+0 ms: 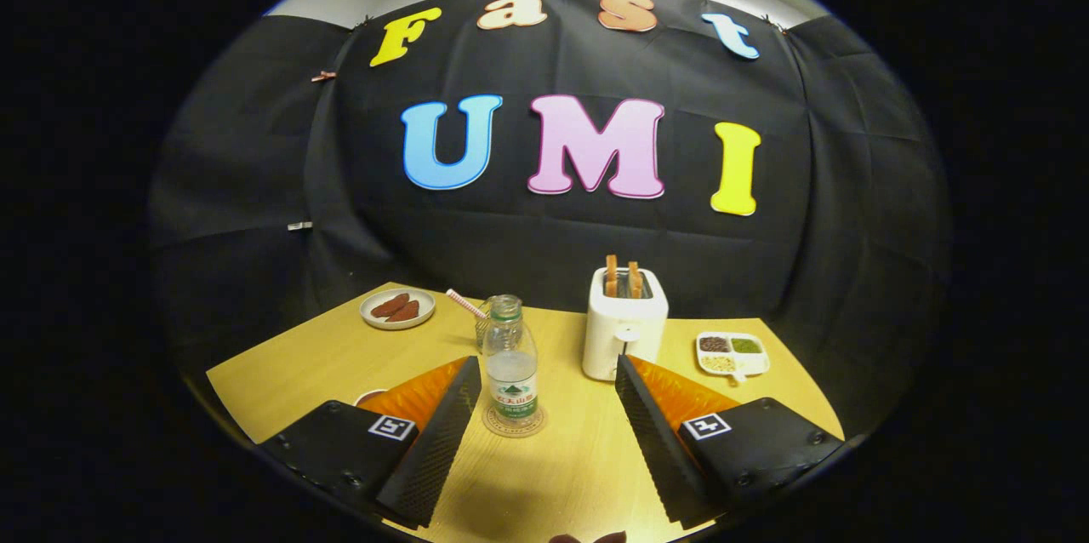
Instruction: Take the bottle from table, then pour the juice into the cup, finally place the bottle on the coaster
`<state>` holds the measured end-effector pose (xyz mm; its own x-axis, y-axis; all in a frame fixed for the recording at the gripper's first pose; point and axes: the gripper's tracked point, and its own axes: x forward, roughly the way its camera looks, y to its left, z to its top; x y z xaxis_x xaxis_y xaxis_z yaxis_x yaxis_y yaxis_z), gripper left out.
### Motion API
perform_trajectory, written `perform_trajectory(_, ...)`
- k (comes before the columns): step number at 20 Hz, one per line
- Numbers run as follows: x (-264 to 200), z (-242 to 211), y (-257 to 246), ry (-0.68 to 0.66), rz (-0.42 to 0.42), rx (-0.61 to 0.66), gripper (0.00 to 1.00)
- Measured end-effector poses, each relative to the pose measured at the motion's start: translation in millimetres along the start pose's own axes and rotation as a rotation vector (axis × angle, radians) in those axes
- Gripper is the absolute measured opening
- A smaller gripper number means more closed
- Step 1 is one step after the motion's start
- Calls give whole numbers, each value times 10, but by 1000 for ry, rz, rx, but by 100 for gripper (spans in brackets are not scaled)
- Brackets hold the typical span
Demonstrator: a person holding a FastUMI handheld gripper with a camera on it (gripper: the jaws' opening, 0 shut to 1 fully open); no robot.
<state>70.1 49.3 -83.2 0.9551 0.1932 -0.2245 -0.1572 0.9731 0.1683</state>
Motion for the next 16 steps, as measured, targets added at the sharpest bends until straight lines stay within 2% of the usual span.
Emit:
perform_trajectory(4, -306, 311, -256, -22, -83, -24, 98)
perform_trajectory(8, -588, 466, -321, -27, -114, -26, 98)
perform_trajectory(11, -762, 450, -251, -20, -97, -56, 98)
perform_trajectory(16, -799, 429, -190, -28, -35, -84, 98)
